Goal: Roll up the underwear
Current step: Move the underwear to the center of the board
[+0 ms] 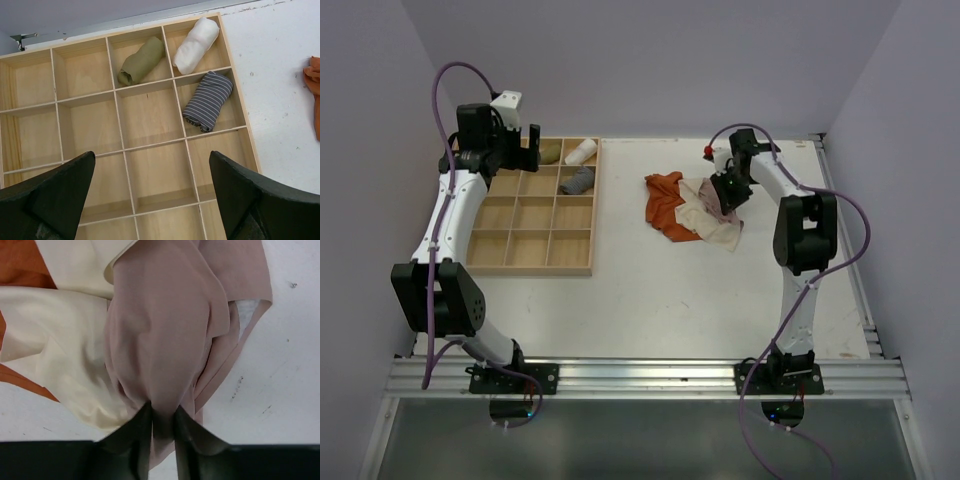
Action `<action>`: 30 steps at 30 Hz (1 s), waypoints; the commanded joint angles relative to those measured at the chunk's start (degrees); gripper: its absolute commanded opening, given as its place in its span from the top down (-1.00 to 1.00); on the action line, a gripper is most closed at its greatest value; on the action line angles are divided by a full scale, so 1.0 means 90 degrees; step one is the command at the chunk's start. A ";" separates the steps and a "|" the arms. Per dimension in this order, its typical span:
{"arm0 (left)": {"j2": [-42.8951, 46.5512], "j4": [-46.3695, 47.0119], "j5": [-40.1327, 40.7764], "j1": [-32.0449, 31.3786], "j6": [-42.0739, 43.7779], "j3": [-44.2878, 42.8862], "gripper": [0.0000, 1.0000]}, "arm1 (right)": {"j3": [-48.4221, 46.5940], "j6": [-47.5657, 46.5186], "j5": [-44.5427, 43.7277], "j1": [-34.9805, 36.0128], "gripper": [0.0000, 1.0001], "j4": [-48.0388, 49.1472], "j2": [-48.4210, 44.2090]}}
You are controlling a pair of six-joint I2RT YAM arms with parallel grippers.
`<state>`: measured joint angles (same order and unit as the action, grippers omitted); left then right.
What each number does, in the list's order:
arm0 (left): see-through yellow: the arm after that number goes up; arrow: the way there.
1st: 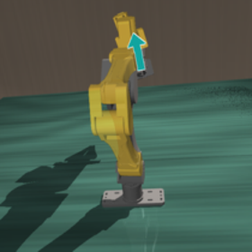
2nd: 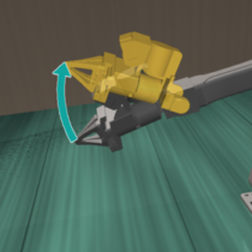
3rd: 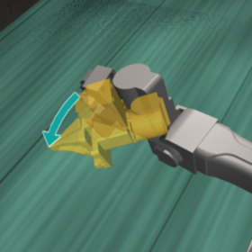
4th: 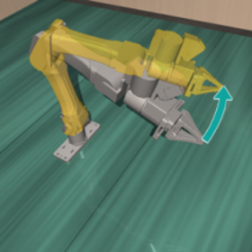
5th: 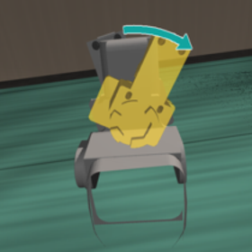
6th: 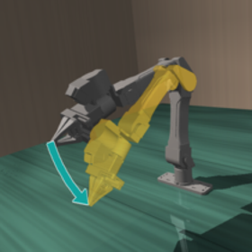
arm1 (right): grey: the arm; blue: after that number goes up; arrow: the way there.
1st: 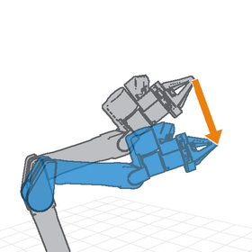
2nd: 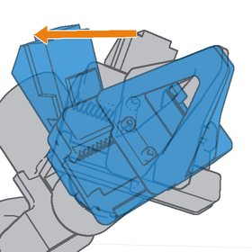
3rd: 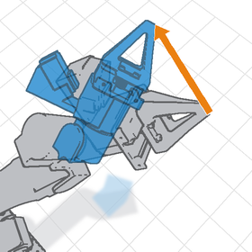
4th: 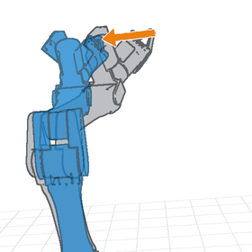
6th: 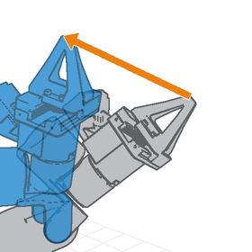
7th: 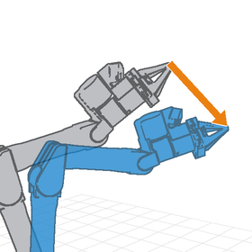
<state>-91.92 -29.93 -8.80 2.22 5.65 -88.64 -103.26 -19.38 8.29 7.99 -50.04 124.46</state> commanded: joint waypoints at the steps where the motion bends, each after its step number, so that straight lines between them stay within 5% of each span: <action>1: 0.0223 0.0025 -0.0155 0.0008 0.0134 -0.0122 -1.00 | -0.0429 -0.0035 0.0211 0.0021 0.61 -0.0406 -0.0108; 3: 0.0223 0.0044 -0.0155 0.0017 0.0173 -0.0151 -1.00 | -0.0605 -0.0015 0.0357 -0.0018 0.88 -0.0571 -0.0313; 6: 0.0271 0.0074 -0.0165 0.0017 0.0231 -0.0112 -1.00 | -0.1054 0.0102 0.0728 -0.0155 1.00 -0.0621 -0.0801; 14: 0.0565 0.0444 -0.0311 0.0017 0.0485 0.0171 -1.00 | -0.1720 0.0415 0.0818 -0.0858 1.00 -0.0017 -0.1574; 26: 0.0458 0.1274 -0.1629 -0.0168 0.0573 0.0591 -1.00 | -0.1827 0.0542 -0.0082 -0.1161 1.00 0.1419 -0.0461; 27: 0.0419 0.1333 -0.1669 -0.0217 0.0651 0.0630 -1.00 | -0.1740 0.0513 -0.0130 -0.1142 0.87 0.1449 -0.0431; 28: 0.0370 0.1392 -0.1669 -0.0556 0.0710 0.0679 -1.00 | -0.1739 0.0474 -0.0227 -0.1103 0.57 0.1391 -0.0392; 29: 0.0244 0.1499 -0.1688 -0.0675 0.0855 0.0708 -1.00 | -0.1778 0.0454 -0.0277 -0.1083 -0.06 0.1265 -0.0286; 30: 0.0146 0.1538 -0.1747 -0.0821 0.0953 0.0708 -0.98 | -0.1827 0.0463 -0.0296 -0.1073 -0.20 0.0993 -0.0265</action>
<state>-89.10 -21.98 -20.32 -0.84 10.55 -82.96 -118.19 -15.49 8.01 -2.37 -40.49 122.78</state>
